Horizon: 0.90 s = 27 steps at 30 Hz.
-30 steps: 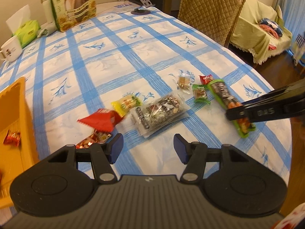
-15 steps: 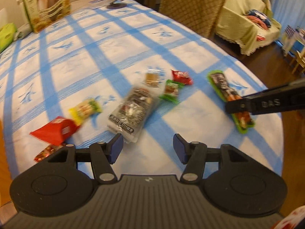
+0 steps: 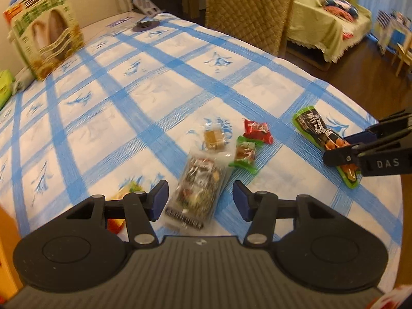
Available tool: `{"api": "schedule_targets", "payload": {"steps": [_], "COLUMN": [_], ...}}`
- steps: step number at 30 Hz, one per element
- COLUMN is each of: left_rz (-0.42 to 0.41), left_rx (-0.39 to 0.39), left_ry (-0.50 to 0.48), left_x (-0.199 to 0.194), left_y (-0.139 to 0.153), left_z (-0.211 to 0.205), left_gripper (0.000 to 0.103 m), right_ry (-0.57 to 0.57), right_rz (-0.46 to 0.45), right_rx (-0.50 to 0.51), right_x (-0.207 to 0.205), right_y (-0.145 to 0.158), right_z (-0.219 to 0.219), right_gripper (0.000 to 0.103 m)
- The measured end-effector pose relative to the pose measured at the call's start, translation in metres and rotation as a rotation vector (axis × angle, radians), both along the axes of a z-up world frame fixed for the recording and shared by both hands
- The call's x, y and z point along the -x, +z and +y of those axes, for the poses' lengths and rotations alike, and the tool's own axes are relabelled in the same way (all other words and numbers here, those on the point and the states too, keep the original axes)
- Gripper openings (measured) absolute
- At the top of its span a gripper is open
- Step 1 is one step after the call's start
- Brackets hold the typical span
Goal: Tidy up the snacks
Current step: 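Grasp the clear nut bag with the left gripper while the right holds the sausage packet, then carry the sausage packet and nut bag into the orange tray with both grippers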
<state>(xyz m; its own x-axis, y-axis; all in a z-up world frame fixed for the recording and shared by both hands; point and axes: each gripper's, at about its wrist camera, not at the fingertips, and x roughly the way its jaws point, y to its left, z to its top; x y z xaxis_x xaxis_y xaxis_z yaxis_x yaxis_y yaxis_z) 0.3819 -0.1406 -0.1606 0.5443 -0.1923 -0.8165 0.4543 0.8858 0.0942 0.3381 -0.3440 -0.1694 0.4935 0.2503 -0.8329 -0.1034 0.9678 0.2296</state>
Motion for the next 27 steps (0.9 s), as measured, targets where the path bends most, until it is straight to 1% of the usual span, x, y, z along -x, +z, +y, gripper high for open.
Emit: {"api": "schedule_targets", "payload": {"steps": [5,7,12,18,22,27], "left_rz": [0.017,0.018,0.030,0.060,0.082,0.069], "left_rx": [-0.024,-0.017,-0.012,0.018,0.049,0.093], "left_ry": [-0.005,0.001,0.022,0.086,0.125,0.189], "left_x": [-0.010,-0.011,-0.006,0.012,0.027,0.043], "left_y": [-0.012,-0.012,-0.010,-0.008,-0.003,0.012], "left_z": [-0.007,-0.007,-0.005,0.002,0.010,0.025], "left_gripper": [0.053,0.050,0.035,0.034,0.034,0.034], "right_ry": [0.007,0.012,0.027,0.053,0.071,0.107], "right_rz": [-0.004,-0.007,-0.016,-0.033,-0.045,-0.076], "right_rx": [0.004,0.007,0.023,0.061,0.060,0.038], "right_x": [0.000,0.000,-0.001,-0.003,0.000,0.006], "right_y": [0.000,0.000,-0.001,-0.002,0.000,0.015], "right_z": [0.001,0.001,0.003,0.009,0.011,0.016], "right_gripper": [0.030,0.030,0.030,0.030,0.029,0.029]}}
